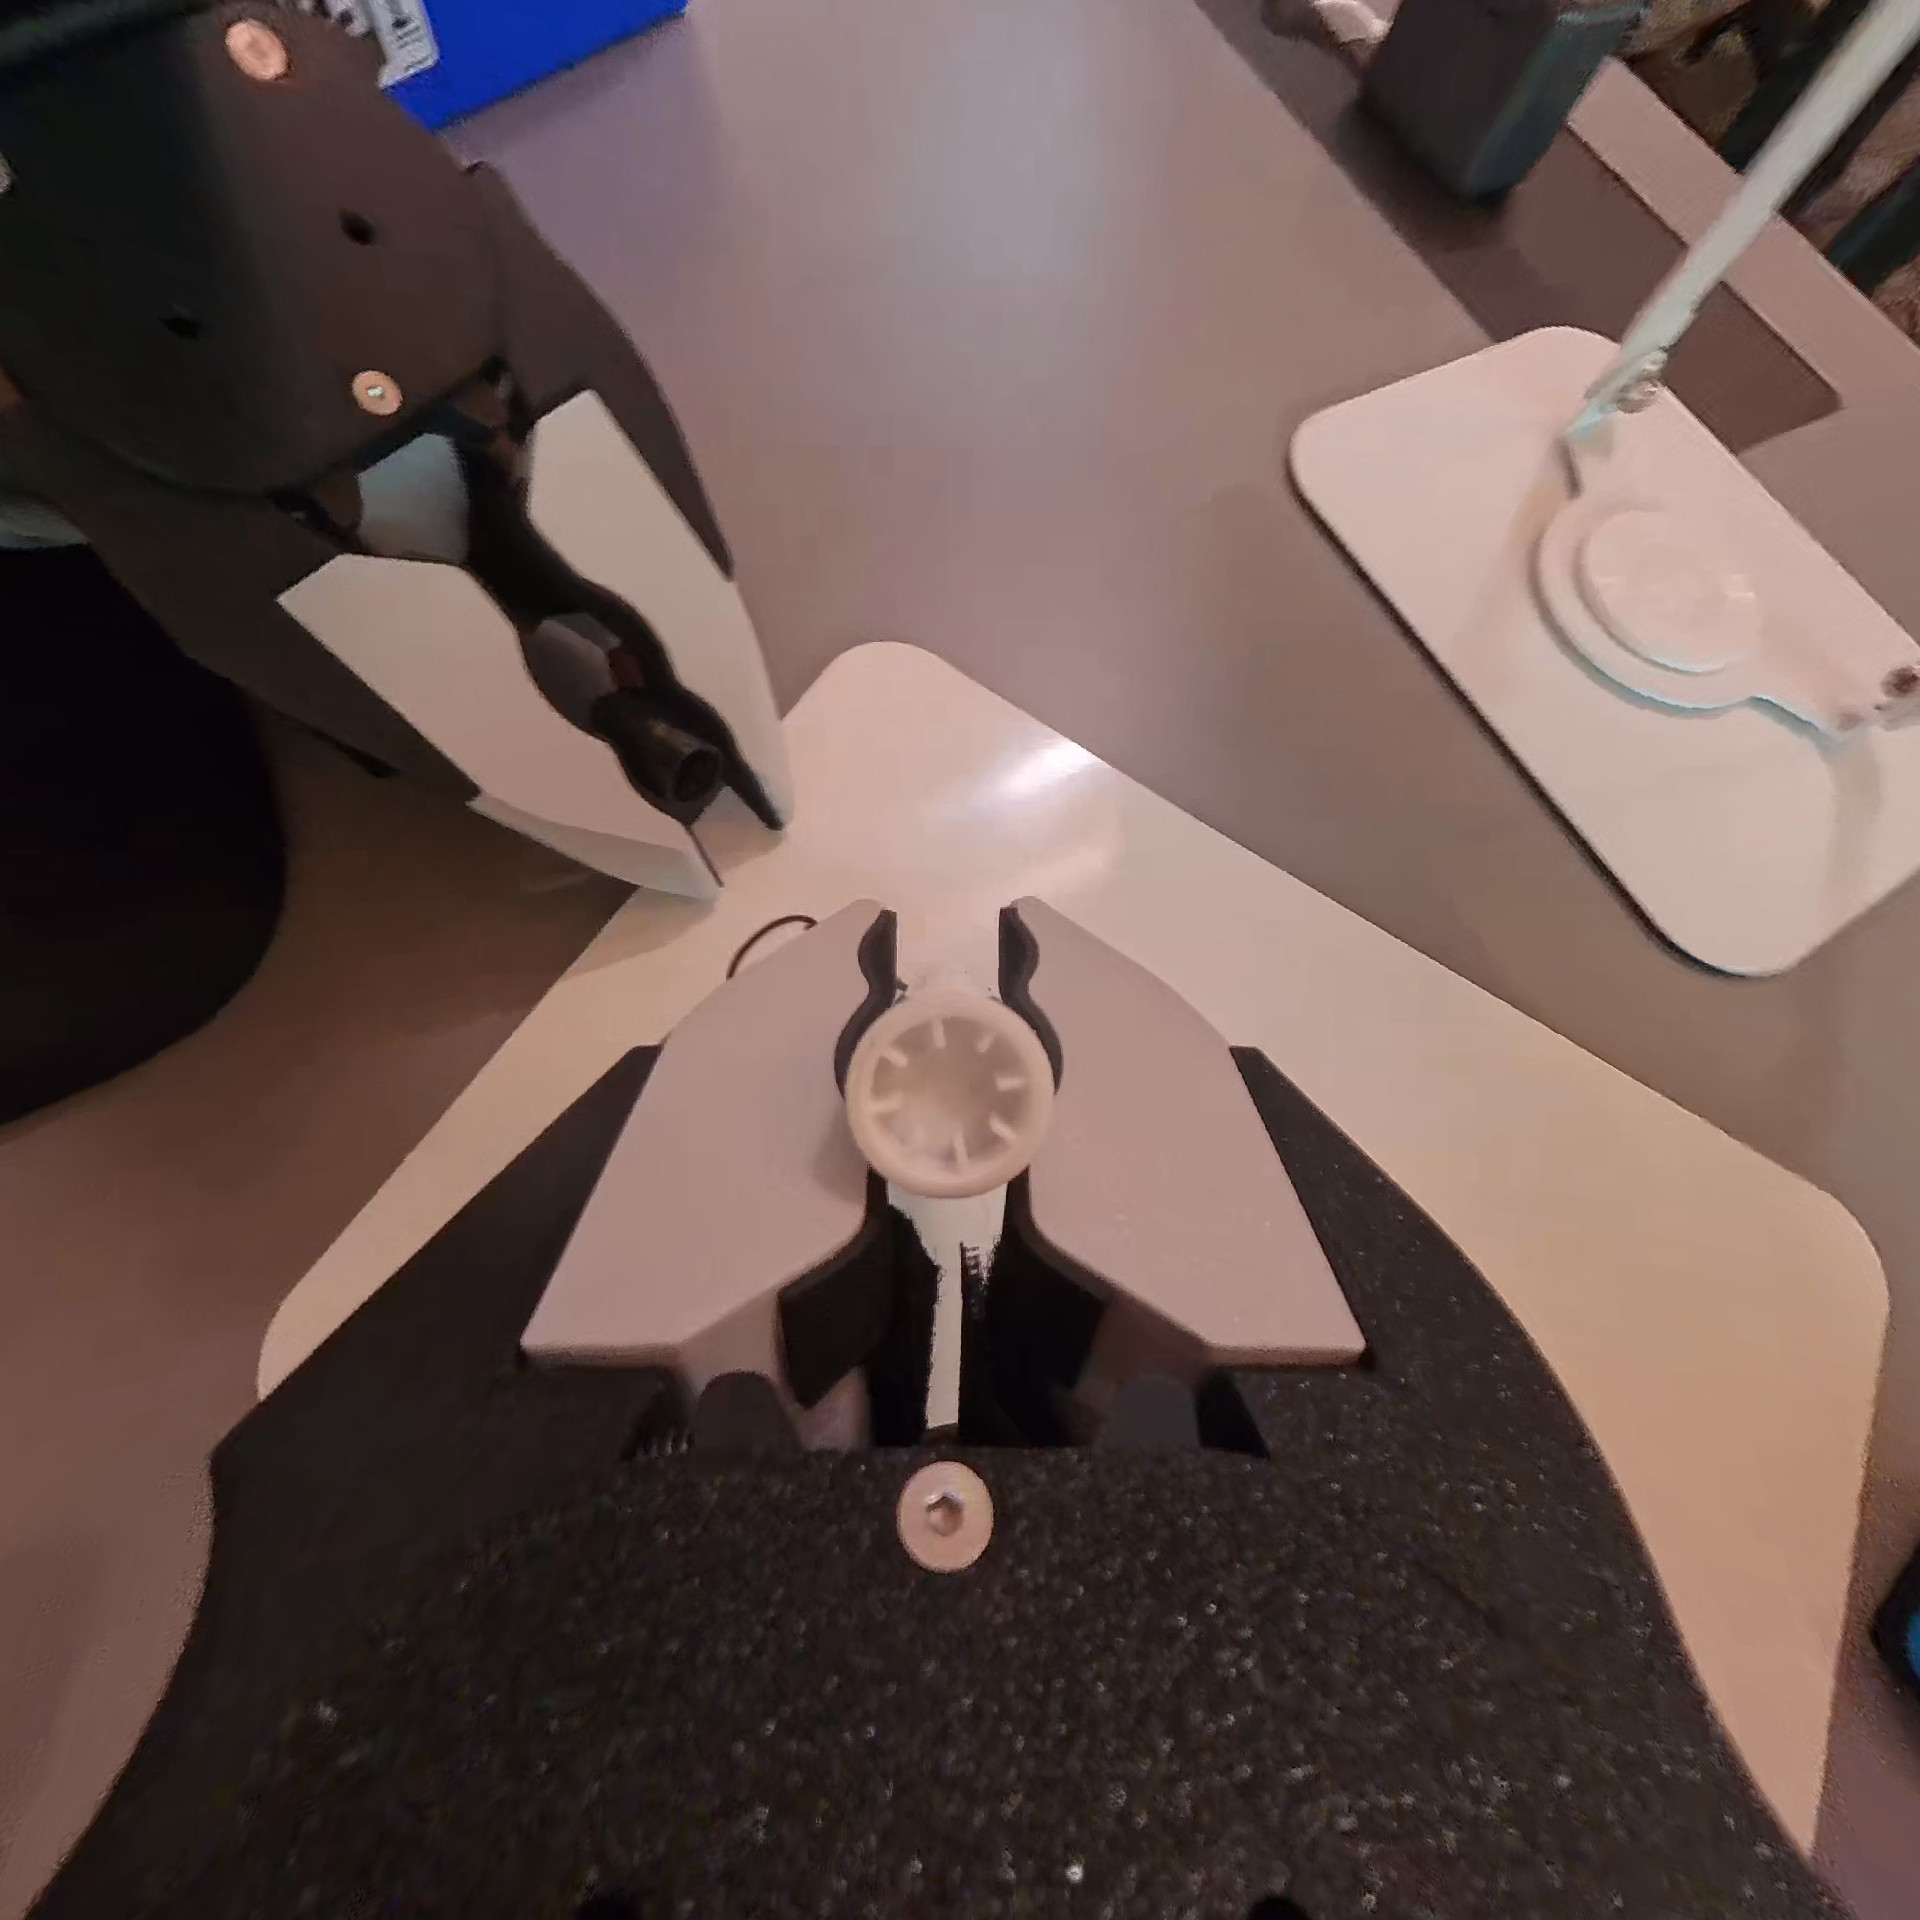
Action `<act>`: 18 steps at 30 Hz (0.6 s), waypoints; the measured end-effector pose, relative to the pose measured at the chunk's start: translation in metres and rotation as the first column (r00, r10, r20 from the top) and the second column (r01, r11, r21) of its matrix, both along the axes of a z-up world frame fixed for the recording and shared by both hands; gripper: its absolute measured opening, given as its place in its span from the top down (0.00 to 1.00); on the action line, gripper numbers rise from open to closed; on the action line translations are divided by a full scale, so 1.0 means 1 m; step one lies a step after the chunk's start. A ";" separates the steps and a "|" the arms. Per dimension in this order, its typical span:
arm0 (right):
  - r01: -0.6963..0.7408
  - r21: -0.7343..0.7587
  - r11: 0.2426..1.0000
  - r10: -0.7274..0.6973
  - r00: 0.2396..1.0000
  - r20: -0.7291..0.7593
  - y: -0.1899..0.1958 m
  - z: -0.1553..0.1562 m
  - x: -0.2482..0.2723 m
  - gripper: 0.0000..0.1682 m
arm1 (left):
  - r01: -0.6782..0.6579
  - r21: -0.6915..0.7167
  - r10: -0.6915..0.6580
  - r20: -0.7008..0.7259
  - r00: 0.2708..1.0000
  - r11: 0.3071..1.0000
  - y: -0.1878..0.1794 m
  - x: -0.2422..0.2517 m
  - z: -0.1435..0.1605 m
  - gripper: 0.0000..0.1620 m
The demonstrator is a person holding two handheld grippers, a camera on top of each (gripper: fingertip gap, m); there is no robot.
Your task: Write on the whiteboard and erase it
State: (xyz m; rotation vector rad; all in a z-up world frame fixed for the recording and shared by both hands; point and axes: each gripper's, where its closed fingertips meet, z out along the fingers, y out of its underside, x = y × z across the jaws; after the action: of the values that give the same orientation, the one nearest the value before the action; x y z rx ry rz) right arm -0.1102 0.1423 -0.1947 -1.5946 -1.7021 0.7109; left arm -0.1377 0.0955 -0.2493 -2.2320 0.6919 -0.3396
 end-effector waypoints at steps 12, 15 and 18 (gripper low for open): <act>0.066 0.017 0.998 -0.067 0.996 0.065 0.022 -0.008 0.021 0.89 | 0.002 0.002 -0.002 0.004 1.000 1.000 0.000 0.000 0.000 0.88; 0.087 0.021 0.996 -0.088 0.994 0.068 0.028 -0.010 0.025 0.89 | 0.003 0.002 -0.003 0.004 1.000 1.000 0.000 0.000 0.000 0.88; 0.127 0.041 0.991 -0.130 0.989 0.076 0.044 -0.011 0.034 0.89 | 0.003 0.003 -0.003 0.005 1.000 1.000 0.000 0.000 0.000 0.88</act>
State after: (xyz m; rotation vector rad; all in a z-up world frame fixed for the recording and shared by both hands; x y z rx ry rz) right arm -0.0766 0.1859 -0.2054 -1.7095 -1.6408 0.5578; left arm -0.1378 0.0956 -0.2493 -2.2269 0.6928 -0.3457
